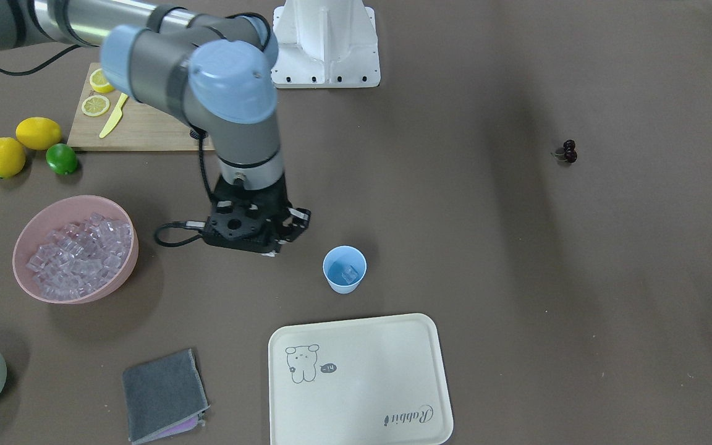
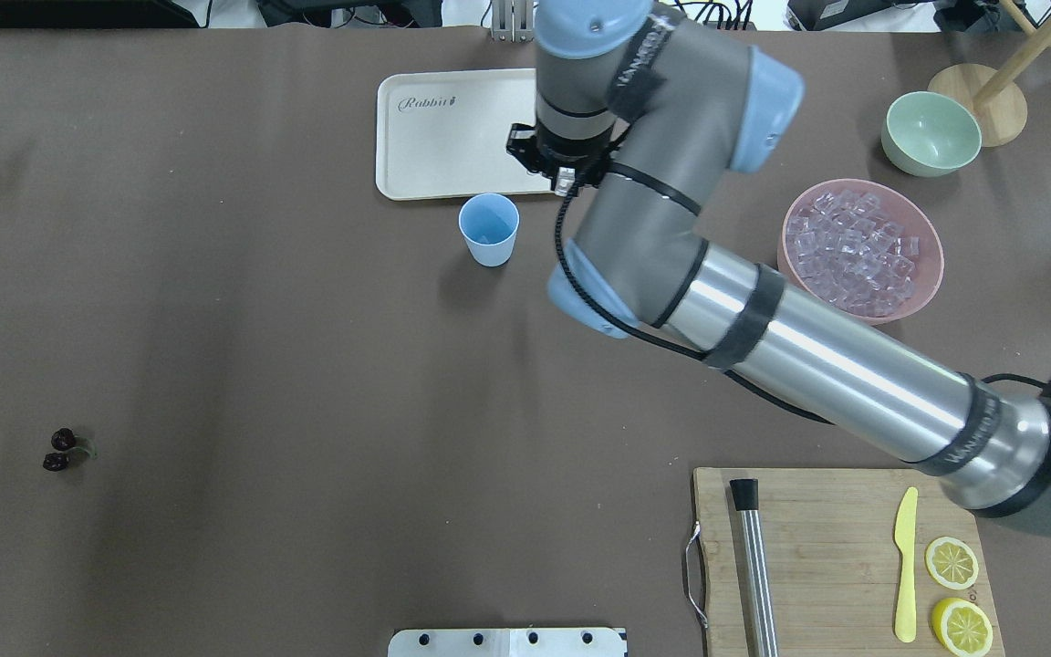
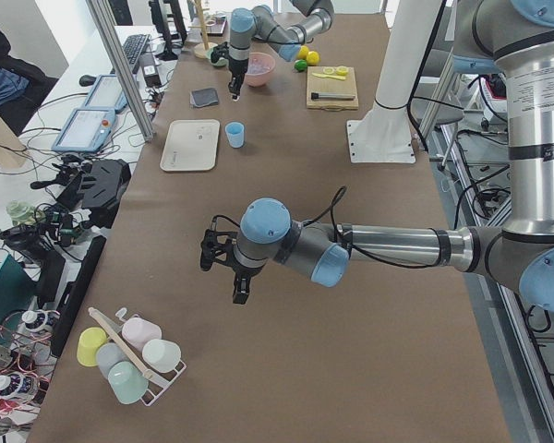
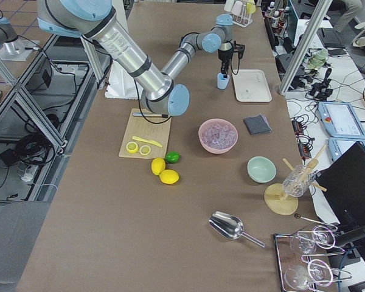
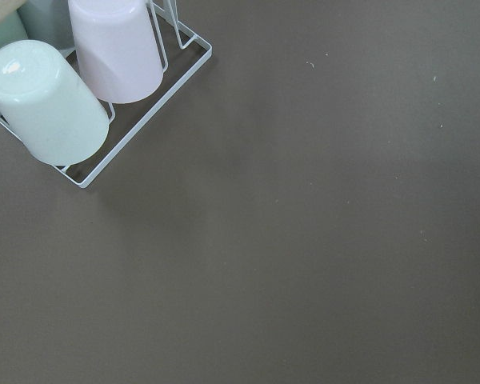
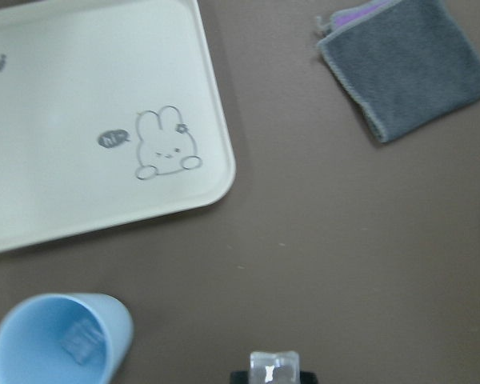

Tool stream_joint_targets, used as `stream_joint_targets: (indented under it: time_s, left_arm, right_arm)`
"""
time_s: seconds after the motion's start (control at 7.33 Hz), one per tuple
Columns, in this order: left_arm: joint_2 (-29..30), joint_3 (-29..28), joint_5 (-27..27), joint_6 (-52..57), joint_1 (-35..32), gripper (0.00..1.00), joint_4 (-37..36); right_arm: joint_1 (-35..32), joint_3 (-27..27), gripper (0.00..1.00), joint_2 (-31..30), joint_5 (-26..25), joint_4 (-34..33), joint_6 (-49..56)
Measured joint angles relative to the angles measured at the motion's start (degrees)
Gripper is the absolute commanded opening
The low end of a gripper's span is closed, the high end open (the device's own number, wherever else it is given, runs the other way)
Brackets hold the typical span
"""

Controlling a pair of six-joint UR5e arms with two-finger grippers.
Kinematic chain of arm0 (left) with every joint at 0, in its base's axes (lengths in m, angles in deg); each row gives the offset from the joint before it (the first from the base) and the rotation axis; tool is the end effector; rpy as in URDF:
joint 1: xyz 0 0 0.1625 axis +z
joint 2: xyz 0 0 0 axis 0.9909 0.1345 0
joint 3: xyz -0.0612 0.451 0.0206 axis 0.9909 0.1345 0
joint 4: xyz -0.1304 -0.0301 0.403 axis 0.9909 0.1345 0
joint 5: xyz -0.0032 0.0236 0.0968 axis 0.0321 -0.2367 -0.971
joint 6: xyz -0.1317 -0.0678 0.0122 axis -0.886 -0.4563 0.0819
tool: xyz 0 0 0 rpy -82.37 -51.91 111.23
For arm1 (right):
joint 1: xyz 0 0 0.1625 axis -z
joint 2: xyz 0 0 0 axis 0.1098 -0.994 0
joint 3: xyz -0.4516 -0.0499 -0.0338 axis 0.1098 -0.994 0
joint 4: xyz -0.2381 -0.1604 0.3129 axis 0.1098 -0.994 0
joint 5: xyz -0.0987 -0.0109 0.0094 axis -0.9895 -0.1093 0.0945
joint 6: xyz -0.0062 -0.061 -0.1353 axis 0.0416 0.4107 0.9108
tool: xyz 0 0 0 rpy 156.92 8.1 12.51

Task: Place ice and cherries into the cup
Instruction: 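Carry the ice cube with the right gripper over the cup and drop it, then move the right gripper back into the ice bowl and grasp a cube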

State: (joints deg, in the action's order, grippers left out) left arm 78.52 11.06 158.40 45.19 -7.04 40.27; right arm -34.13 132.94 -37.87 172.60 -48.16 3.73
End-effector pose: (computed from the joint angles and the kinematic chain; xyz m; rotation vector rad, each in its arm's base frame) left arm -0.0166 -0.4659 0.6483 0.2709 0.8911 -0.1203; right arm -0.5784 -0.6129 0.1744 0.0621 -0.7719 0.3935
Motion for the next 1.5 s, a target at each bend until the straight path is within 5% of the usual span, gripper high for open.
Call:
stream_joint_targets:
  time_s: [0.27,0.55,0.68,0.82,1.23,1.5]
  left_arm:
    - [0.09,-0.39,-0.06,-0.01,0.04,0.98,0.0]
    - [0.38,-1.32,-0.03,0.12,0.07,0.98,0.0]
    - [0.47,-1.73,-0.03,0.17,0.07,0.98,0.0]
    - [0.53,-1.94,-0.06,0.19,0.06,0.98,0.0]
    - [0.6,-2.06,-0.05,0.17,0.02,0.98,0.33]
    - [0.28,-2.0,-0.04,0.07,0.01,0.98,1.29]
  right_arm:
    - [2.85,-8.59,0.26,5.72,-3.9,3.37,-10.41]
    - [5.12,-10.57,0.36,6.08,-7.17,6.93,-13.4]
    - [5.68,-10.8,0.91,5.85,-7.9,7.98,-13.63]
    - [5.98,-10.71,0.99,5.65,-8.2,8.41,-13.4]
    - [5.96,-5.34,0.97,1.44,-8.28,8.22,-7.03]
    - [3.49,7.5,0.89,-9.4,-6.61,5.46,4.67]
